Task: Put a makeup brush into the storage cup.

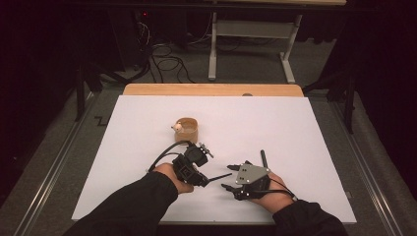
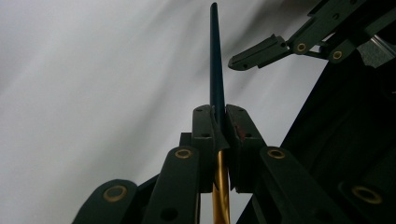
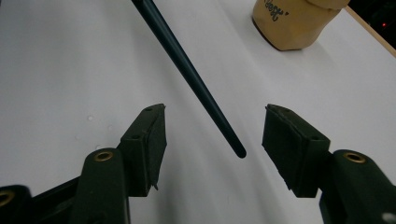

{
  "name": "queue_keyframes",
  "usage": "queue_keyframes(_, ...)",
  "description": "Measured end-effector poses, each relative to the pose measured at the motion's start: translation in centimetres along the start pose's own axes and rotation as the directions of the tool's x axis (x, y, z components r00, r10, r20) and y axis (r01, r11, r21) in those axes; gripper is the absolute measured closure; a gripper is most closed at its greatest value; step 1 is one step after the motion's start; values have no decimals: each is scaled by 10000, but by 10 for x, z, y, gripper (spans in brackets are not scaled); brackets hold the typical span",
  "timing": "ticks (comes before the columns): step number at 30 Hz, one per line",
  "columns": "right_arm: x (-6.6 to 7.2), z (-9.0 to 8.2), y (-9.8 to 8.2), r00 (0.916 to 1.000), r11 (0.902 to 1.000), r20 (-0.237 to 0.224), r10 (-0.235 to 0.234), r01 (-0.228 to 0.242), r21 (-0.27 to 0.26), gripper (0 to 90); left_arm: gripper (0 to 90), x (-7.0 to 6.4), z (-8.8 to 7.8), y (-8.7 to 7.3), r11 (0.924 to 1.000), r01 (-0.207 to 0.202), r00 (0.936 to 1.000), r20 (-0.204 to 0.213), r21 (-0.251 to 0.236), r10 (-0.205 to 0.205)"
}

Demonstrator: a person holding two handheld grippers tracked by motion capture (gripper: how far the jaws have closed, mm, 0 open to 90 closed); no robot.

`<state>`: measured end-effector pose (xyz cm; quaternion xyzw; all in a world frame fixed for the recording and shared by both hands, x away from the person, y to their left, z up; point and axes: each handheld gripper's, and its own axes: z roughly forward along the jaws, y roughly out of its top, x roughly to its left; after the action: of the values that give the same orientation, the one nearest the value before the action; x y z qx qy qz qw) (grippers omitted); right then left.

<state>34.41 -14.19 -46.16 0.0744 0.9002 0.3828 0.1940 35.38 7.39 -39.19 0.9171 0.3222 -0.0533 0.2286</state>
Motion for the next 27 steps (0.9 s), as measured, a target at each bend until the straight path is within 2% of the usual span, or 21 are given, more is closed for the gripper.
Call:
queue_keyframes(13,1,2,0,9993,9995,-231,-308,306,-88,586,830,-4,1,2,9999,-48,9999,109,116,46)
queue_keyframes(27,2,3,-1,9977,9981,-418,-524,537,309,696,830,-5,0,-1,9998,-103,9997,242,144,100)
